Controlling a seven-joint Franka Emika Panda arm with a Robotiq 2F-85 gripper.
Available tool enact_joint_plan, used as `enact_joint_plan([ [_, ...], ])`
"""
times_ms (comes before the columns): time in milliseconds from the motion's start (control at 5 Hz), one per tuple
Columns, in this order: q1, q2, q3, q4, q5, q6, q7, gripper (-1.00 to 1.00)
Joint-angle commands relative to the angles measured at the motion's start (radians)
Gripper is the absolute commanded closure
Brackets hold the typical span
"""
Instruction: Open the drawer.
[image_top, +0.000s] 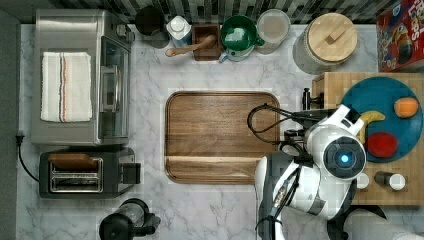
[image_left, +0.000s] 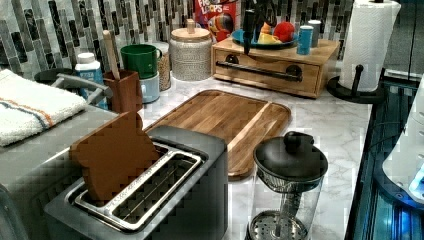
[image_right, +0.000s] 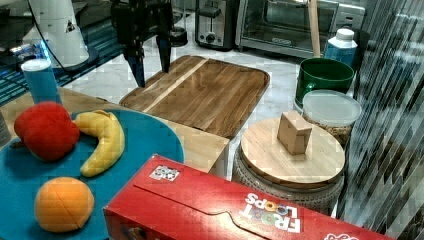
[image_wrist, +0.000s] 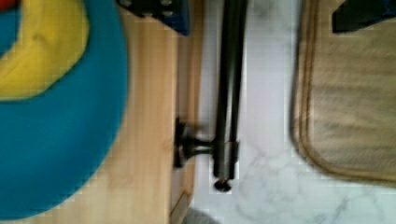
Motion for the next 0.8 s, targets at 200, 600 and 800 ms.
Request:
enact_joint_plan([
  [200,0.025,-0.029,0.019,-0.132,-0.078,0.095,0.162,-1.0],
  [600,-0.001,0.042,-0.001,-0.15,-0.184,0.25,0.245,-1.0],
  [800,-0.017,0.08,-0.006,-0.151,-0.193,0.314,0.243,-1.0],
])
